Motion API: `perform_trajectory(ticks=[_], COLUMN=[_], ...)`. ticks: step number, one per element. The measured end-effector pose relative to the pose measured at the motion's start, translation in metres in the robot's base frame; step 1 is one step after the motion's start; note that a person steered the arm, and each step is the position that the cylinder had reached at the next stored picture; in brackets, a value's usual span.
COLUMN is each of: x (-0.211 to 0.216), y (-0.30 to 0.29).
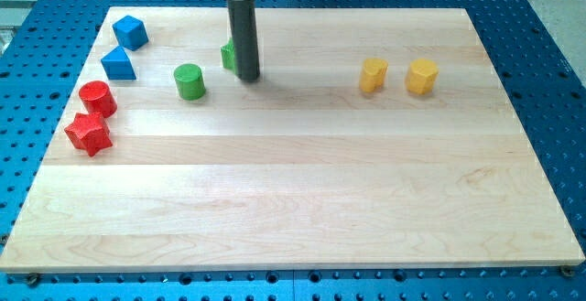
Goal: Separate the green block from each other
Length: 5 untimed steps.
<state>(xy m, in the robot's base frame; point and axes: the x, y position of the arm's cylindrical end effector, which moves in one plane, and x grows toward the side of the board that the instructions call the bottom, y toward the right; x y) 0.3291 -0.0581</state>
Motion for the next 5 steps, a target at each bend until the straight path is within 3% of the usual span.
perform_trajectory(ticks=[1, 2, 3, 5], x=[-0.056, -0.065, -0.079, -0.137], y=[-0.047, -0.055, -0.018, -0.059])
